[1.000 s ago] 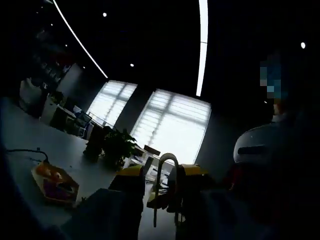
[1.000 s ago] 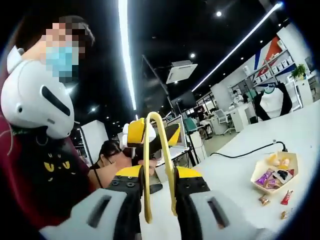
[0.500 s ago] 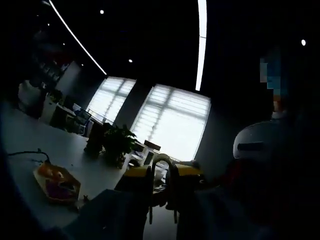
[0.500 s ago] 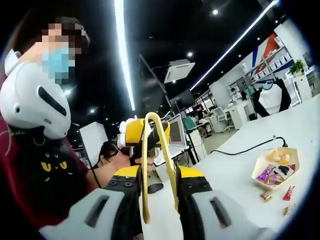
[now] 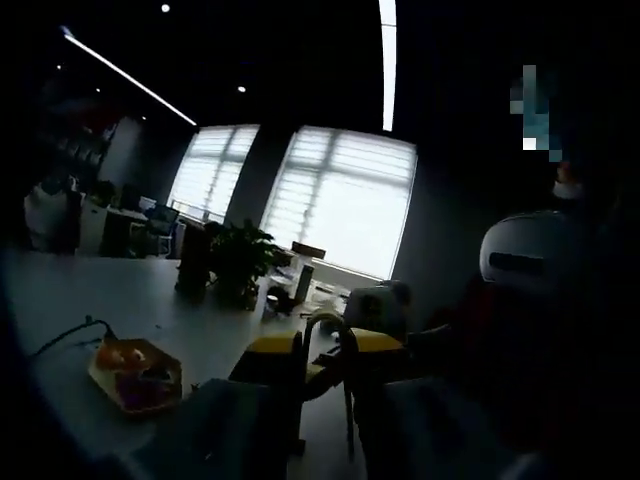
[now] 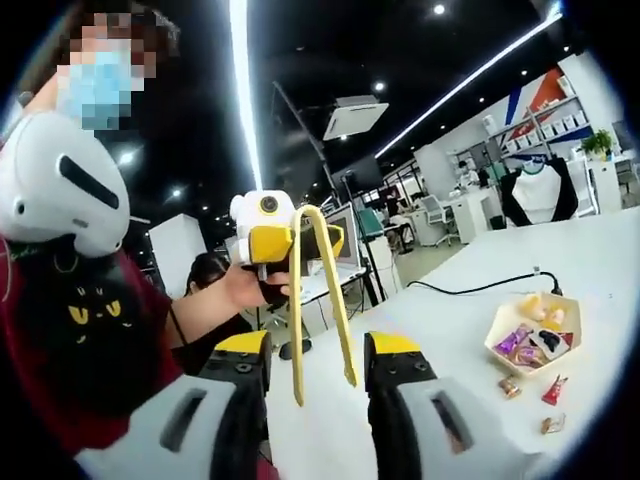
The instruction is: Place the target food into the container with the food tongs after gripping and lifting it, then release it inside without dropping or visibly crushing the food.
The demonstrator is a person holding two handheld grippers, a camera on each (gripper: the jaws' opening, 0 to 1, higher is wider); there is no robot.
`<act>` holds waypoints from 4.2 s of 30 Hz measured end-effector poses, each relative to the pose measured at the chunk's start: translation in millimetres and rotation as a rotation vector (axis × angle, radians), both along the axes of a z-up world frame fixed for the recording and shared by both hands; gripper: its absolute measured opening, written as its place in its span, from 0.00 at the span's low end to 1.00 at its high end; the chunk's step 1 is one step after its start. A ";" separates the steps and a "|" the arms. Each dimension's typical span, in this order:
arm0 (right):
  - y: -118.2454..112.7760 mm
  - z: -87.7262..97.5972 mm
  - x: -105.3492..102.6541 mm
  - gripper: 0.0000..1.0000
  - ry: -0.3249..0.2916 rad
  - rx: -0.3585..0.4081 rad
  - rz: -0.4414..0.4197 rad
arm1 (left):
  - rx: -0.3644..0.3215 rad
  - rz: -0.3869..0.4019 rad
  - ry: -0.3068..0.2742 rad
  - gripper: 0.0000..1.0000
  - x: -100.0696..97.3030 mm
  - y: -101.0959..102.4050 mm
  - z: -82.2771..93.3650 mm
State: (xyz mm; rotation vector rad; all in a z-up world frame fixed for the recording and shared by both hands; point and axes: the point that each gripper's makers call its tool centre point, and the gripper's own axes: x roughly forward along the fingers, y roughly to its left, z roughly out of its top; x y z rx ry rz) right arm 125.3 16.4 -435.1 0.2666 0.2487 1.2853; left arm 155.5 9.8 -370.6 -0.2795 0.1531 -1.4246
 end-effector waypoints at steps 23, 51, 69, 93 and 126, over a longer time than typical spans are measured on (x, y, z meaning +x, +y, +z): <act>23.0 4.6 -17.0 0.27 -0.135 -0.072 0.142 | 0.073 -0.338 -0.138 0.18 -44.3 -17.7 13.4; -92.3 -44.1 57.2 0.22 -0.024 -0.108 -0.647 | 0.024 0.138 -0.066 0.22 30.6 24.0 -4.8; -133.9 -57.7 68.1 0.22 -0.106 -0.194 -0.933 | 0.226 0.579 -0.133 0.23 69.6 75.1 -42.9; -135.5 -128.3 64.0 0.23 -0.053 -0.266 -1.001 | 0.390 0.882 -0.084 0.31 68.5 150.0 -90.6; -121.4 -189.2 51.7 0.18 -0.042 -0.431 -0.907 | 0.448 0.887 -0.107 0.30 64.6 152.5 -93.4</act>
